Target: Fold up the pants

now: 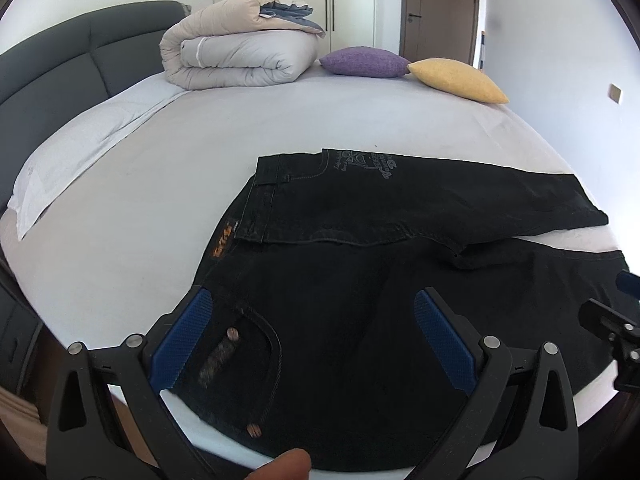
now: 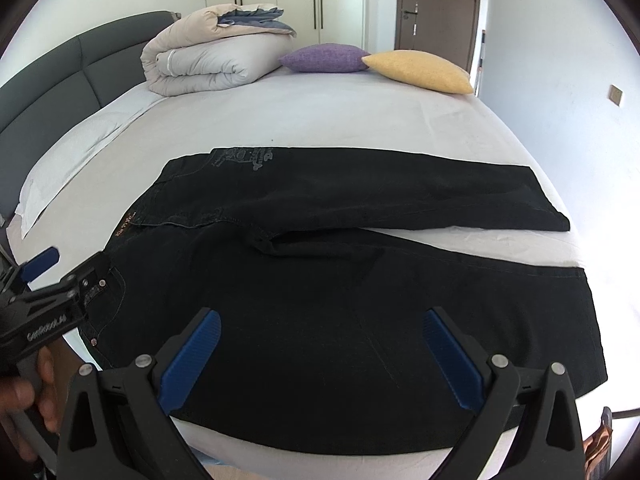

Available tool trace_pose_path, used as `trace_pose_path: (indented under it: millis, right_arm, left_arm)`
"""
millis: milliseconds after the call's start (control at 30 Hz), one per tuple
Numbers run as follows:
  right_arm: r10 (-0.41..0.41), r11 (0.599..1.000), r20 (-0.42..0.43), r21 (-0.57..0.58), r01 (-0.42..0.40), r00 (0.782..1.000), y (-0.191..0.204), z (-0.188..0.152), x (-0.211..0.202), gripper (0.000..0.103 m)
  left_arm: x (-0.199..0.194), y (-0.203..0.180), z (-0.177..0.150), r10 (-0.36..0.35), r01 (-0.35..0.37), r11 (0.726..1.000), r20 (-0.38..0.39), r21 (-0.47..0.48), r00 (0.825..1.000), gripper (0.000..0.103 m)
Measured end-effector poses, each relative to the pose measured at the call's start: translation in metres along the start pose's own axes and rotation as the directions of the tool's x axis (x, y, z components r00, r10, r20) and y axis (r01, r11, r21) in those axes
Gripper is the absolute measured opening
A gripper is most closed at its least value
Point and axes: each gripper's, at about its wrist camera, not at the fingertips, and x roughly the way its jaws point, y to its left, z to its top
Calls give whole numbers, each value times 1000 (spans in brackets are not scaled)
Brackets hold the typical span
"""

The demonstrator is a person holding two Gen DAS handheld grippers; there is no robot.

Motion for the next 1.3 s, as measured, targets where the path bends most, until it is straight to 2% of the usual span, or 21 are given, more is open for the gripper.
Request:
trace_pose_path:
  millis: [67,133,200,267,367,467,533,633,733,767,900,933,967,1000,1067,1100,1233,1300]
  right_arm:
    - [45,999,-2,-22,-45,999,-1,8,5,103]
    - [116,992,4,-47,-115,993,-3,20,10,103]
    - [199,977,13,-82,-197,980,-7,33,15,103]
    - [248,959,23,-145,-242,969,-11,46,20,103]
    - [282,927,26,-264,-265,959,-20,62,30,103]
    - [309,893,-5,-342,-292,951,-34,79,49,102]
    - [337,872,-46,-363,-330,940,-46,90,63,92]
    - [375,844,-99,-374,-384,922,-62,104,85,82]
    - [382,823,-117,-409,-394,917,-71,113,101,74]
    - [387,813,-125,-421,-402,914,-73,117,107,73]
    - [410,778,-156,-455,-434,898,-82,130,132,71]
    - [410,768,-166,-467,-438,897,-82,131,137,68]
    - [410,757,-179,-479,-443,894,-82,134,141,65]
    - [411,745,-198,-490,-453,890,-82,137,146,62]
    - [406,727,-223,-509,-461,886,-84,142,153,59]
    - [402,717,-232,-523,-462,886,-83,145,158,57]
    - [390,680,-259,-566,-466,883,-76,160,172,47]
    - [387,667,-262,-582,-465,884,-72,168,177,45]
  left_arm:
    - [14,4,10,-46,46,998,-6,35,999,103]
    - [38,8,23,-131,134,989,-61,62,990,103]
    - [55,10,33,-157,163,984,-78,75,984,103]
    - [69,8,42,-155,165,979,-89,120,984,103]
    - [105,6,61,-160,191,967,-178,172,971,103]
    - [144,14,90,-113,150,968,-185,201,976,103]
    - [170,16,117,-134,178,953,-183,247,974,103]
    - [212,15,155,-179,250,903,-223,349,958,103]
    - [258,11,184,-160,300,837,-319,458,934,103]
    - [265,11,186,-155,306,823,-329,478,931,103]
    - [307,7,212,-189,403,751,-416,522,890,102]
    - [315,4,216,-187,412,737,-424,536,886,101]
    - [323,3,219,-193,435,720,-445,541,874,96]
    - [335,1,221,-195,466,701,-484,540,853,91]
    - [352,-4,220,-166,472,680,-509,562,845,90]
    - [362,-4,219,-162,490,670,-535,557,829,90]
    - [386,-1,222,-198,546,661,-582,515,789,89]
    - [395,-4,218,-199,572,648,-613,503,764,75]
